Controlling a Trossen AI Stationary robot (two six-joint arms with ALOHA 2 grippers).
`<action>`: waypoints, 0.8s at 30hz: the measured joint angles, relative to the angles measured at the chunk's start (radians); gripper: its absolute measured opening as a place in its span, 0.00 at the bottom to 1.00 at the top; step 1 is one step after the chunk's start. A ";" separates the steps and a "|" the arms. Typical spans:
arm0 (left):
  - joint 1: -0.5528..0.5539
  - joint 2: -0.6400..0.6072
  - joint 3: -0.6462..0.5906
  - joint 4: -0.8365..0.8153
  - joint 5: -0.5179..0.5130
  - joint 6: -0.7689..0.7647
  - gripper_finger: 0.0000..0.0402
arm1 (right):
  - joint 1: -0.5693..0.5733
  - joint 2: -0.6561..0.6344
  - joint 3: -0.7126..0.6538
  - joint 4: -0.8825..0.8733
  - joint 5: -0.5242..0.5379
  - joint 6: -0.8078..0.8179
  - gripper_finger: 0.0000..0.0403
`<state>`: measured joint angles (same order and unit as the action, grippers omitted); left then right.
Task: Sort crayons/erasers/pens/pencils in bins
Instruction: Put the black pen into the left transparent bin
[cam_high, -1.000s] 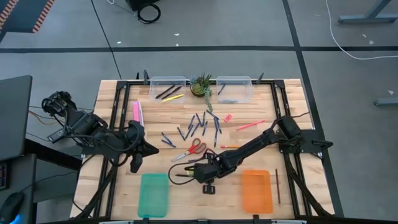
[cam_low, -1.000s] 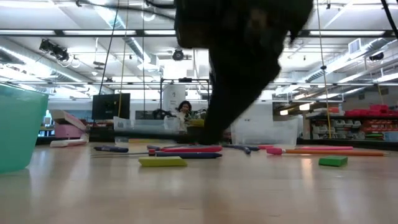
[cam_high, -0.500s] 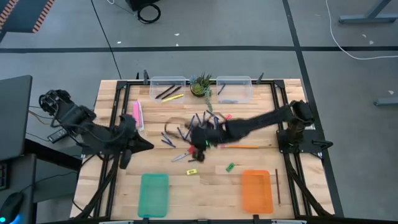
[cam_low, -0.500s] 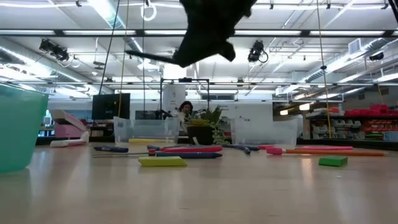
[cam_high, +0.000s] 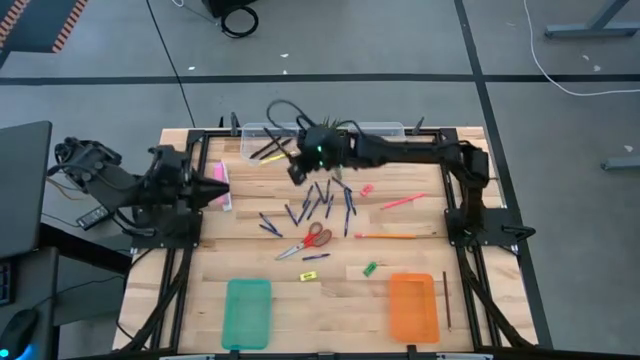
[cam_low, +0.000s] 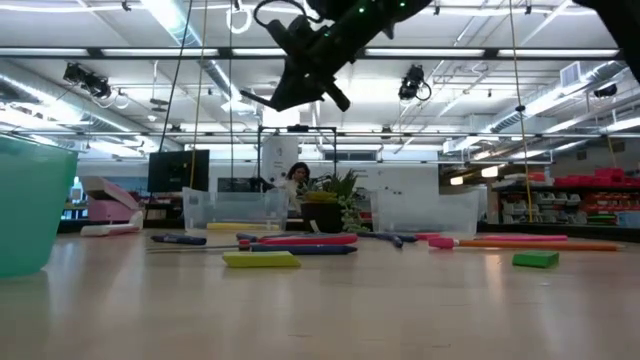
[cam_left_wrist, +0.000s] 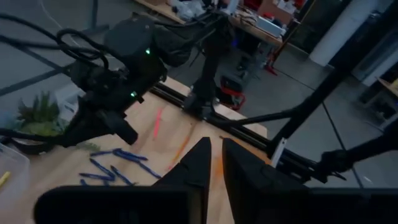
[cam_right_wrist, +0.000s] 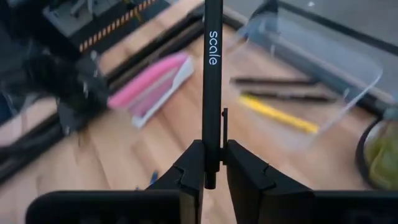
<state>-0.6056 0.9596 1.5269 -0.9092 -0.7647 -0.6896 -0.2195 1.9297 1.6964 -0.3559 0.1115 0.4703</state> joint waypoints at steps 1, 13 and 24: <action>0.009 0.000 0.000 0.000 0.000 0.000 0.14 | -0.007 0.017 0.031 -0.001 -0.005 -0.017 0.15; 0.091 0.000 0.000 0.000 0.025 -0.038 0.25 | -0.107 0.239 0.322 -0.118 -0.080 -0.286 0.15; 0.164 0.002 0.000 0.009 0.025 -0.092 0.24 | -0.190 0.286 0.318 -0.129 -0.157 -0.436 0.15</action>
<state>-0.4412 0.9611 1.5265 -0.9005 -0.7395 -0.7820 -0.4096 2.2158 2.0140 -0.4849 -0.0460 0.0346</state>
